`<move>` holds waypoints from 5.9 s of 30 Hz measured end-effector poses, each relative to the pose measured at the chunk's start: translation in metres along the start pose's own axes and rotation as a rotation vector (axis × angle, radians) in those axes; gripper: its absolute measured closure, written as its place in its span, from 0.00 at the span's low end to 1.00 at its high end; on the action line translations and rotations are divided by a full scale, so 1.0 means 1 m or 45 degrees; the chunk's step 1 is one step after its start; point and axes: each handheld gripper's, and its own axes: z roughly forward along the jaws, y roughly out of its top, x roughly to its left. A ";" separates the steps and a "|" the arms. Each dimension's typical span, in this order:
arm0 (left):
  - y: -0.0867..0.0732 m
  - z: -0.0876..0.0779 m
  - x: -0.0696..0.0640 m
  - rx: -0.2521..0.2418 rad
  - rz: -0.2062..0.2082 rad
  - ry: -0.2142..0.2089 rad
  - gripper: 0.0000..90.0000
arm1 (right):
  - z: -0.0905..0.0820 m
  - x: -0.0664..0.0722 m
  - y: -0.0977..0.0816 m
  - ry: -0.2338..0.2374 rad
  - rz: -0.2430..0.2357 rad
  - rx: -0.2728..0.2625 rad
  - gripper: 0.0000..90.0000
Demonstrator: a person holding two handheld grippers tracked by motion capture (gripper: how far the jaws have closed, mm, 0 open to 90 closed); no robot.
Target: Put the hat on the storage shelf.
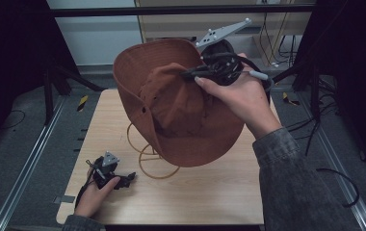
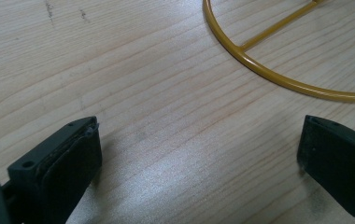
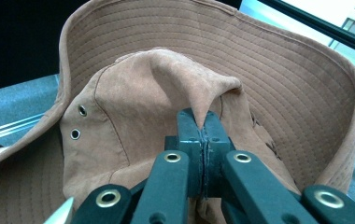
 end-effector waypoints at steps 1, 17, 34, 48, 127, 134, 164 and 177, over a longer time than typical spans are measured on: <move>0.000 0.000 0.000 0.000 0.000 0.000 0.00 | 0.001 0.001 0.000 -0.001 0.000 -0.001 0.99; 0.000 0.000 0.000 0.000 0.000 0.000 0.00 | 0.018 0.010 0.002 0.042 -0.011 -0.021 0.99; 0.000 0.000 0.000 0.000 0.000 0.000 0.00 | 0.033 0.015 0.003 0.050 -0.014 -0.021 0.99; 0.000 0.000 0.000 -0.001 -0.001 0.000 0.00 | 0.049 0.016 0.002 0.064 -0.010 -0.007 0.99; 0.000 0.000 0.000 0.000 -0.001 -0.003 0.00 | 0.104 0.027 -0.019 0.156 0.029 0.100 0.99; 0.000 0.000 0.000 0.000 -0.001 -0.004 0.00 | 0.106 0.026 -0.021 0.156 0.038 0.108 0.98; 0.000 0.000 0.000 0.000 -0.002 -0.004 0.00 | 0.114 0.026 -0.027 0.173 0.061 0.111 0.92; 0.000 0.000 0.000 0.000 -0.002 -0.004 0.00 | 0.116 0.029 -0.027 0.156 0.071 0.096 0.71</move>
